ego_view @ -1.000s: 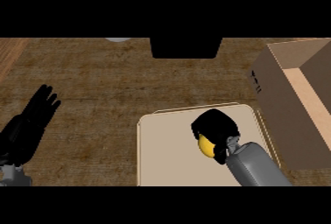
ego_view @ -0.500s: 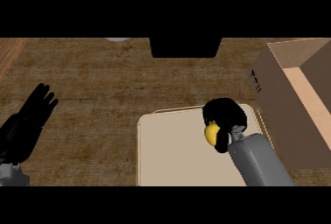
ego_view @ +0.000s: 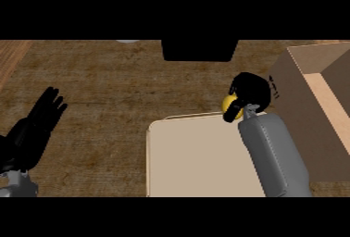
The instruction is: Pick the lemon from the tray and place it in the cardboard box
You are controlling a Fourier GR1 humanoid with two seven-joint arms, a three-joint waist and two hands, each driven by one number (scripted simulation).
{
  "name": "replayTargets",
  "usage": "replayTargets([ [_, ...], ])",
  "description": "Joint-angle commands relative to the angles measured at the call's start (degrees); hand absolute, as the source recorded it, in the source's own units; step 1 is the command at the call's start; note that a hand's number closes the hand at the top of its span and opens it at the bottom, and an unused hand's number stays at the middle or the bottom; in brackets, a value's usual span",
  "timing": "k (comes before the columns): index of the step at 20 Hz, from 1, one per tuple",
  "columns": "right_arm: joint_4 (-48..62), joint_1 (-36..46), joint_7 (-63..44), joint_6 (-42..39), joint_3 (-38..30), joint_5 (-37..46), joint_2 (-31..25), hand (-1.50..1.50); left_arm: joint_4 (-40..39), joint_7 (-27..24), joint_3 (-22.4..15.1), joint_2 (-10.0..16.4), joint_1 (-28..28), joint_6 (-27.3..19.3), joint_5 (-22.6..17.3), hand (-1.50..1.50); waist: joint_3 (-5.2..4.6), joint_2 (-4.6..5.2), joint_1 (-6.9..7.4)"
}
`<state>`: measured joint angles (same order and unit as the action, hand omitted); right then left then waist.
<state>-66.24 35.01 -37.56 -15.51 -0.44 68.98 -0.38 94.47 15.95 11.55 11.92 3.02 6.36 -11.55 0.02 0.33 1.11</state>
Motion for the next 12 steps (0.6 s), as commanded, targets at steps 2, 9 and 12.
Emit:
replayTargets([
  [2, 0.04, 8.13, -5.7, 2.58, 2.06, 0.78, 0.36, 1.5, -0.09, 1.93, 0.15, -0.43, 0.96, -0.14, -1.17, 0.0, -0.02, -0.31, -0.46],
  [9, -10.57, 17.27, -16.92, 0.27, 4.27, 7.1, 0.34, 1.5, -3.77, -2.61, 0.43, -0.59, 0.13, 0.48, 0.6, 0.0, -0.1, -0.46, -1.03],
  [12, -12.25, 17.86, -19.72, 1.1, 2.76, 9.93, -2.15, 1.5, 1.61, -0.21, 0.09, -0.95, -2.81, -0.3, 0.37, 0.0, -0.04, -0.51, -0.56],
])
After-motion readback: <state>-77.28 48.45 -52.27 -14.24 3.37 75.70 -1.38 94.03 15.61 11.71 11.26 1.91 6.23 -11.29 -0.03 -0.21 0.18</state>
